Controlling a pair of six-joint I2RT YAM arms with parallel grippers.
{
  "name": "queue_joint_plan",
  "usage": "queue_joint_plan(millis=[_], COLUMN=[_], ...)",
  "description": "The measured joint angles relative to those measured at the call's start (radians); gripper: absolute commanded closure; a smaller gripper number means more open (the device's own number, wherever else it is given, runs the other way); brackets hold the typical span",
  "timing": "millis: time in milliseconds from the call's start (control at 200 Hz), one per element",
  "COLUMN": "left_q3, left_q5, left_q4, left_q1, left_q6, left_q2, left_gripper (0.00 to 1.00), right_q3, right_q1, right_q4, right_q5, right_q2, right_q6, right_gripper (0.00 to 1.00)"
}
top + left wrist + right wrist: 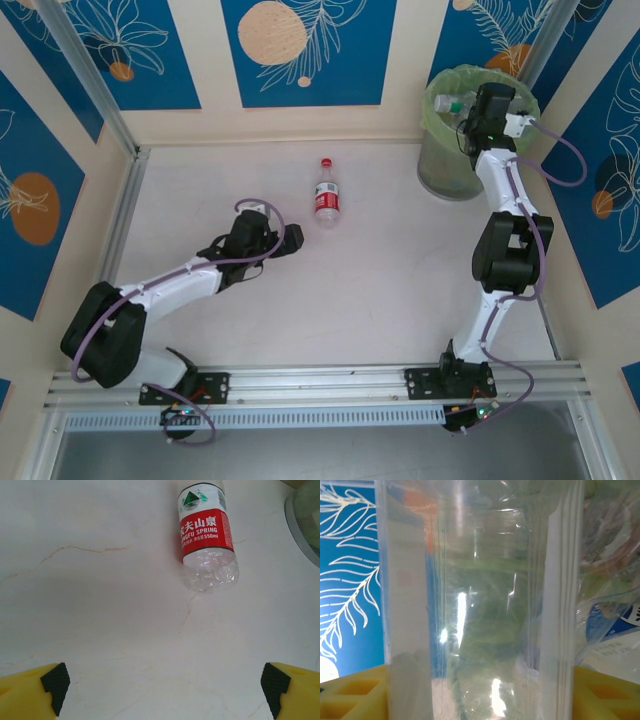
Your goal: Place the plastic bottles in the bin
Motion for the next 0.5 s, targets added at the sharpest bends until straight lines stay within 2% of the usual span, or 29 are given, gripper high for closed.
queue_joint_plan(millis=[125,185,500], left_q3=[0.0,0.0,0.007], left_q5=[0.005,0.005,0.023], left_q4=[0.0,0.0,0.001], left_q1=[0.0,0.0,0.0], left_q6=[0.0,0.0,0.005], left_q2=[0.0,0.0,0.002], left_gripper=[0.0,0.0,0.0], right_q3=[0.01,0.017,0.036], right_q1=[0.009,0.013,0.038], right_q4=[-0.024,-0.038,-0.096], right_q5=[0.02,0.03,0.044], right_q2=[0.0,0.0,-0.024], right_q6=[-0.023,-0.033,-0.077], right_gripper=[0.12,0.0,0.01])
